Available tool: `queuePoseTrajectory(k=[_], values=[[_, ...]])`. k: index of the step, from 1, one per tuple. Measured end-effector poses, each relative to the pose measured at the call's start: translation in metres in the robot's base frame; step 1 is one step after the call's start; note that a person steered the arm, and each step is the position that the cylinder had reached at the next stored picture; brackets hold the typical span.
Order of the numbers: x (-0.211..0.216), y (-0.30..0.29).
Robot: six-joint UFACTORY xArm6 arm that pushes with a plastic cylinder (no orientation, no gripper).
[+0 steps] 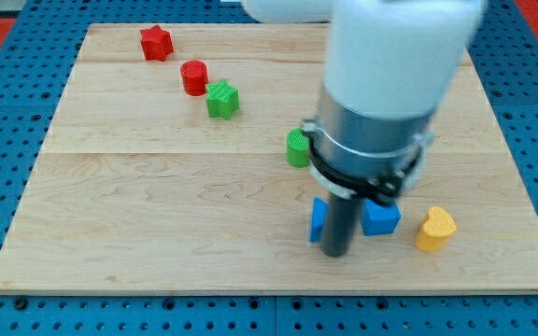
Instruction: Push the blue triangle below the yellow hexagon
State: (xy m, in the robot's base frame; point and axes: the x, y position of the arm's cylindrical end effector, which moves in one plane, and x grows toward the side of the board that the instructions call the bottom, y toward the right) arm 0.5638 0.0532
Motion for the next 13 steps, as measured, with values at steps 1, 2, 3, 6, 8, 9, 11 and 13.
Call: queuePoseTrajectory(k=[1, 2, 3, 6, 8, 9, 11, 13], values=[[-0.036, -0.020], [-0.035, -0.041], [-0.053, -0.074], [-0.067, -0.001], [-0.085, -0.045], [-0.107, -0.107], [-0.194, 0.069], [-0.127, 0.072]])
